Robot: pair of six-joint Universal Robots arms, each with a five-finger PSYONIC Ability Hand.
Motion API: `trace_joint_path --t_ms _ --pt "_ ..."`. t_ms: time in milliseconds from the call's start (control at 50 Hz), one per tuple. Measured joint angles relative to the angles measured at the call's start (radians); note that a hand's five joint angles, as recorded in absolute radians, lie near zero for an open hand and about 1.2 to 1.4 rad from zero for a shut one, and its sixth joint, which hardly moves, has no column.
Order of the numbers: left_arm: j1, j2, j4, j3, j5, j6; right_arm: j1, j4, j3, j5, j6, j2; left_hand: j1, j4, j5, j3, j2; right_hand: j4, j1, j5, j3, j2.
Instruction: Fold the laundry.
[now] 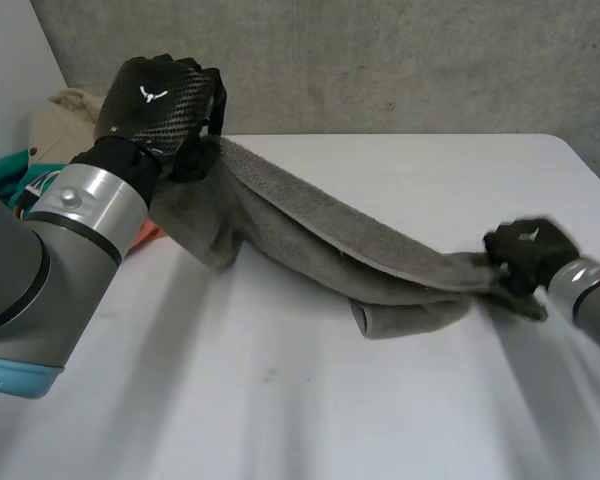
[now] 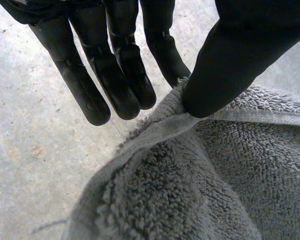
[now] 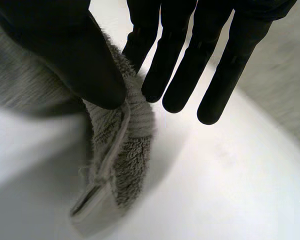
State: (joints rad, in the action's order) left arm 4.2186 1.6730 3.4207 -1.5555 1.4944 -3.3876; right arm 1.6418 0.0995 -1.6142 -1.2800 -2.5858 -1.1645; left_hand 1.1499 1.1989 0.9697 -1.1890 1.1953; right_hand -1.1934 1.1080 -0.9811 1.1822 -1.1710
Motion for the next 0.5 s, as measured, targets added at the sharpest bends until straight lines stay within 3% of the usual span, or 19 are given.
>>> trace_joint_path --t_ms 60,100,220,360,500 --pt "0.003 -0.004 -0.02 -0.004 -0.001 -0.003 -0.002 -0.03 0.013 -0.007 0.001 -0.084 0.0 0.0 0.0 0.0 0.0 0.0 0.0 0.0 0.0 0.0" --pt "0.01 -0.01 -0.063 -0.009 -0.002 -0.006 -0.014 -0.118 0.054 -0.006 0.008 -0.212 0.0 0.0 0.0 0.0 0.0 0.0 0.0 -0.006 0.0 0.0" --pt "0.037 -0.012 -0.178 -0.028 -0.004 -0.022 -0.096 -0.413 0.213 0.014 0.056 -0.329 0.0 0.0 0.0 -0.003 0.0 -0.001 0.0 -0.011 0.0 0.0" --pt "0.065 0.032 -0.245 -0.063 -0.009 -0.098 -0.187 -0.699 0.318 0.054 0.212 -0.324 0.0 0.0 0.0 -0.004 0.001 -0.001 0.0 -0.011 0.0 0.0" --pt "0.073 0.181 -0.208 0.003 -0.013 -0.208 -0.18 -0.674 0.318 0.068 0.232 -0.174 0.0 0.0 0.0 -0.004 0.001 -0.001 0.0 -0.011 0.0 -0.001"
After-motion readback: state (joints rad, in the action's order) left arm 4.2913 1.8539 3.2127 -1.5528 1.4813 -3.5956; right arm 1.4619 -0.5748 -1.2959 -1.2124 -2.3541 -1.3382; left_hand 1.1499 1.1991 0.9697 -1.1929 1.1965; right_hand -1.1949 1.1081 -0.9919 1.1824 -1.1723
